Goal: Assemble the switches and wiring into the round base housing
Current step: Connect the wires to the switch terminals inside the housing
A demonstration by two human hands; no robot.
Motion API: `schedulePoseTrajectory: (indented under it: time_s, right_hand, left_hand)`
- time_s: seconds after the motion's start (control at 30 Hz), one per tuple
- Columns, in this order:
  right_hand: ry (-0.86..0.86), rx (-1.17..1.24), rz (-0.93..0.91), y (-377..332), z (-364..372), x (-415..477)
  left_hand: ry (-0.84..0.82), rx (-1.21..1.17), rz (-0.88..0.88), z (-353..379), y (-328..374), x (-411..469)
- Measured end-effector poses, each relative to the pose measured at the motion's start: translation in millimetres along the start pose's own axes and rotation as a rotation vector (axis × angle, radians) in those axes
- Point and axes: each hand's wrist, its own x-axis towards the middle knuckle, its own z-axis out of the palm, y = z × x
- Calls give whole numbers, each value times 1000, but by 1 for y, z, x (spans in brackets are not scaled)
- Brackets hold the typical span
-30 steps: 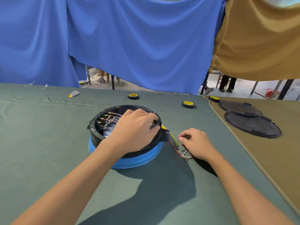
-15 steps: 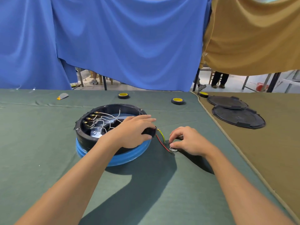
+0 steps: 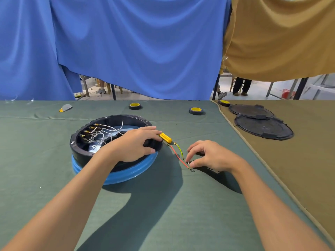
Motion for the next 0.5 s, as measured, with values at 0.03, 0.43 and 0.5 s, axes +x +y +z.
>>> schedulePoseTrajectory:
  time_s: [0.03, 0.43, 0.5]
  right_hand:
    - [27, 0, 8, 0, 1, 0]
    - [382, 754, -28, -24, 9, -1]
    - [401, 948, -35, -33, 12, 0]
  left_hand:
    - [2, -1, -1, 0, 0, 0]
    - [139, -234, -24, -1, 3, -8]
    - [152, -272, -2, -3, 4, -9]
